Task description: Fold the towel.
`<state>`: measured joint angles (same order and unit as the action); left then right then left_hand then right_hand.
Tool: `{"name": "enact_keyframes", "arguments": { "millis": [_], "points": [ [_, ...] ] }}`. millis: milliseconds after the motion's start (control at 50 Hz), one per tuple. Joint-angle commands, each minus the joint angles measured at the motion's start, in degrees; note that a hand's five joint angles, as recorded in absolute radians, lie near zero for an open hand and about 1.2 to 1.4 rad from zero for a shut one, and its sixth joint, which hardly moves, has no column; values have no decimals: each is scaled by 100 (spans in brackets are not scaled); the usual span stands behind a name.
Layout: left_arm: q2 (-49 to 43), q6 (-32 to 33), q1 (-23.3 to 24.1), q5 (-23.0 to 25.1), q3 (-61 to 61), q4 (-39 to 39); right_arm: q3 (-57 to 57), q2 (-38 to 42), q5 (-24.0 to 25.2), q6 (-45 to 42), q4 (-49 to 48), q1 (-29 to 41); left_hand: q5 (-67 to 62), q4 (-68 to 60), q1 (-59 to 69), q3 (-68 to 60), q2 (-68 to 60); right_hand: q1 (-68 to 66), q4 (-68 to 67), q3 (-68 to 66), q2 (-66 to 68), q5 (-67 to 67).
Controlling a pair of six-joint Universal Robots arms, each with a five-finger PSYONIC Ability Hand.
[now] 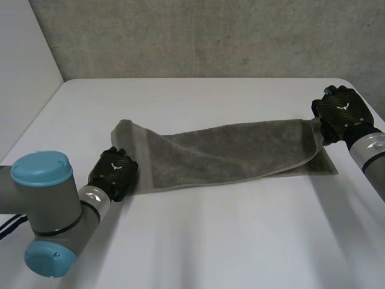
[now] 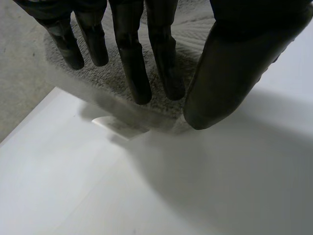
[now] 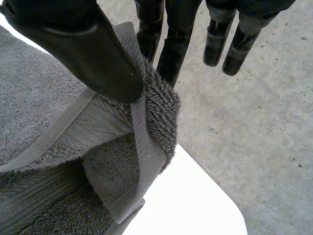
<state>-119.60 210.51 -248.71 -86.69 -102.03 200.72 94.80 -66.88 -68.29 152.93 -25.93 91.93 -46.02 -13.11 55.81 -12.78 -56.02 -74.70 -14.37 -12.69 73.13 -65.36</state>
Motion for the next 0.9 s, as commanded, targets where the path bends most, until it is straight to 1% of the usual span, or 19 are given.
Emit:
{"name": "enact_keyframes", "arguments": {
  "millis": [20,220,300,480,720,760,780,800,820,860,880,900],
  "points": [
    [-46,-19,-11,170,8,-7,3,-1,0,0,0,26,-46,311,67,278,-46,-530,437,269,687,-464],
    [-63,-19,6,153,8,-7,12,-1,0,0,9,61,240,311,-219,278,240,-530,437,269,687,-464],
    [-63,-10,-2,135,8,-7,21,-1,0,0,8,61,726,311,-706,278,727,-530,437,269,687,-464],
    [-72,7,-11,109,8,-7,21,-1,0,0,9,61,1232,311,-1212,278,1233,-530,437,269,687,-464],
    [-151,16,-11,100,61,-7,21,-1,0,0,9,70,1048,311,-1027,278,1048,-530,437,269,687,-464],
    [-195,16,-11,109,105,-7,21,-1,0,0,9,70,647,311,-626,278,647,-530,437,269,687,-464],
    [-195,16,-11,109,105,-7,21,-1,0,0,9,70,644,311,-623,278,644,-530,437,269,687,-464],
    [-213,16,-20,117,131,-7,21,-1,0,0,9,70,211,311,-190,278,211,-530,437,269,687,-464],
    [-213,16,-20,118,131,-7,30,-1,0,0,9,79,207,311,-186,278,207,-530,437,269,687,-464],
    [-257,-10,-29,126,192,-7,21,-1,0,0,9,79,-1099,311,1119,278,-1098,-530,437,269,687,-464],
    [-257,-10,-29,126,193,-7,30,-1,0,0,9,79,-1105,311,1126,278,-1105,-530,437,269,687,-464],
    [-265,-10,-29,135,219,-15,30,-1,0,0,9,79,-1955,311,1976,278,-1954,-530,437,269,687,-464]
  ]
}}
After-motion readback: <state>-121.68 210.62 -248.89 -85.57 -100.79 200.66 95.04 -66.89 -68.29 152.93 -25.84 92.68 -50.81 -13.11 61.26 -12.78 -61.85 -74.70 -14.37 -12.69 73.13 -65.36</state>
